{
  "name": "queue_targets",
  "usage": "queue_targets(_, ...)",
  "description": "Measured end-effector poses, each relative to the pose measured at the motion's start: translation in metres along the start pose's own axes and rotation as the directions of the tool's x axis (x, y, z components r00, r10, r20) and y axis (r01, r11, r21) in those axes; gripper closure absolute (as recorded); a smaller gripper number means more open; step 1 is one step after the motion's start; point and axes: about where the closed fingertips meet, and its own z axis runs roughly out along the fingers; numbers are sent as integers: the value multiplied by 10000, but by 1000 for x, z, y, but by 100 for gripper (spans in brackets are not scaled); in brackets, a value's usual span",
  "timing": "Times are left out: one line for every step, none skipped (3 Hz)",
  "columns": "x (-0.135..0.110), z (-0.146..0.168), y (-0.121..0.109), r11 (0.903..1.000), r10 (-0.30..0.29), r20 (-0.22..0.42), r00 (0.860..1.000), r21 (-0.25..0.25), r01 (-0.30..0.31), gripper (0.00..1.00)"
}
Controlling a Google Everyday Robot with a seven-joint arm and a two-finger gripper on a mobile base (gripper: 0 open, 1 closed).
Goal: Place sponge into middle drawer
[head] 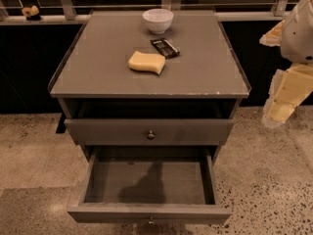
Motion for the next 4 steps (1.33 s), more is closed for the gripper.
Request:
queue_targets(-1, 0, -1, 10000, -40, 21, 10000, 39, 40, 0)
queue_targets(-17, 4, -26, 9987, -453, 21, 9990, 238, 453, 0)
queue_targets(-40, 9, -65, 9960, -824, 89, 9966, 342, 820, 0)
queue_targets(-65, 11, -105, 9937, -1038, 185, 9944, 450, 1029, 0)
